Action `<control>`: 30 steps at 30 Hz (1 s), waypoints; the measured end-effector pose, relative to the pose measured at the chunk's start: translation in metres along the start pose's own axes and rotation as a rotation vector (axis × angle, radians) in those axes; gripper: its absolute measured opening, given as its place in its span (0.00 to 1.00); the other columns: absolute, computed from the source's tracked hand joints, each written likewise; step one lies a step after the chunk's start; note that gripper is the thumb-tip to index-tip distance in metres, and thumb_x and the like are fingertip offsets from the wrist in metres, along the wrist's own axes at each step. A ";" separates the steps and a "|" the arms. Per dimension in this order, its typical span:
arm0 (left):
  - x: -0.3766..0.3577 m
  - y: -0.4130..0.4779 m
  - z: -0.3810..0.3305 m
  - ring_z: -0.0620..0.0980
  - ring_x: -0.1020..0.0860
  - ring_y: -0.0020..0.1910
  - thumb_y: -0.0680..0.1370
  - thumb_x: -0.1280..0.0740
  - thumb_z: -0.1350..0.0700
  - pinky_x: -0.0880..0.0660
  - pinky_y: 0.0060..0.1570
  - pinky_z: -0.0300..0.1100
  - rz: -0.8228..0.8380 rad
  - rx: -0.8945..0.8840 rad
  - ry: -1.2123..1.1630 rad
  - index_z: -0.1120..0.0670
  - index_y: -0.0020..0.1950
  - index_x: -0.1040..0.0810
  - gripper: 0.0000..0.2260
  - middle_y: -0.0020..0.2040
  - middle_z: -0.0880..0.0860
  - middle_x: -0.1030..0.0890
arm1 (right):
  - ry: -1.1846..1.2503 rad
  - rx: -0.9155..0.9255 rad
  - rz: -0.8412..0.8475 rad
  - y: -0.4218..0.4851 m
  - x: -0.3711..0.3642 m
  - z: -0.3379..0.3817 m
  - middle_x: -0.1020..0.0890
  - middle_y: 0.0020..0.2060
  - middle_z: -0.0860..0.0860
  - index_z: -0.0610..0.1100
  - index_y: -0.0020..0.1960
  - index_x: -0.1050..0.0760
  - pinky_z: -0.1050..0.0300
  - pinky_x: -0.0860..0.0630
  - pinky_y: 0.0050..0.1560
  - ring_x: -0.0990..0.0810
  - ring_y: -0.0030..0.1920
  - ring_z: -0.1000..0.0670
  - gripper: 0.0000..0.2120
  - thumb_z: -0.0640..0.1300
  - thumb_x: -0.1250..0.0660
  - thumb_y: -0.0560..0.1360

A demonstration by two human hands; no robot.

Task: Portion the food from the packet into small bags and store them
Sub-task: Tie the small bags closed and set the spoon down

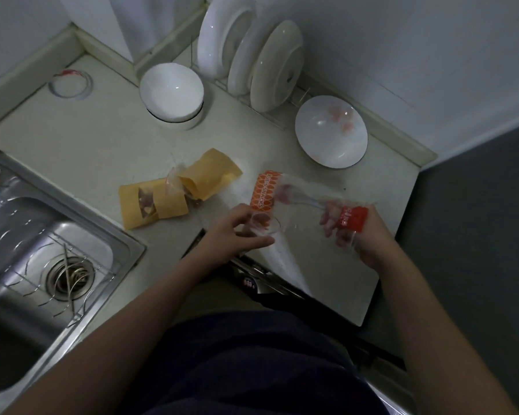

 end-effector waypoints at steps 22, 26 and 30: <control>0.022 -0.005 -0.024 0.55 0.24 0.39 0.73 0.27 0.58 0.23 0.38 0.45 -0.076 -0.061 -0.176 0.61 0.54 0.20 0.12 0.44 0.61 0.20 | -0.024 -0.094 0.056 -0.037 -0.017 0.009 0.25 0.23 0.55 0.37 0.54 0.19 0.67 0.37 0.27 0.30 0.24 0.59 0.09 0.37 0.33 0.76; 0.022 -0.003 -0.019 0.55 0.23 0.37 0.73 0.27 0.56 0.22 0.40 0.46 -0.054 -0.033 -0.186 0.60 0.52 0.20 0.11 0.42 0.61 0.19 | 0.038 -0.105 0.039 -0.040 -0.011 0.012 0.28 0.22 0.54 0.33 0.56 0.22 0.69 0.37 0.21 0.36 0.19 0.60 0.11 0.34 0.38 0.77; 0.023 0.002 -0.010 0.68 0.22 0.43 0.71 0.27 0.53 0.21 0.49 0.57 -0.081 0.007 -0.217 0.59 0.55 0.19 0.15 0.48 0.68 0.20 | 0.045 -0.044 -0.027 -0.046 0.001 0.019 0.30 0.21 0.51 0.36 0.44 0.21 0.67 0.40 0.22 0.40 0.18 0.58 0.07 0.33 0.38 0.76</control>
Point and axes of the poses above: each hand's wrist, its own y-axis towards the middle knuckle, its own x-axis out of the back of the hand, z = x × y, the point moved 2 cm from there along y, towards the middle knuckle
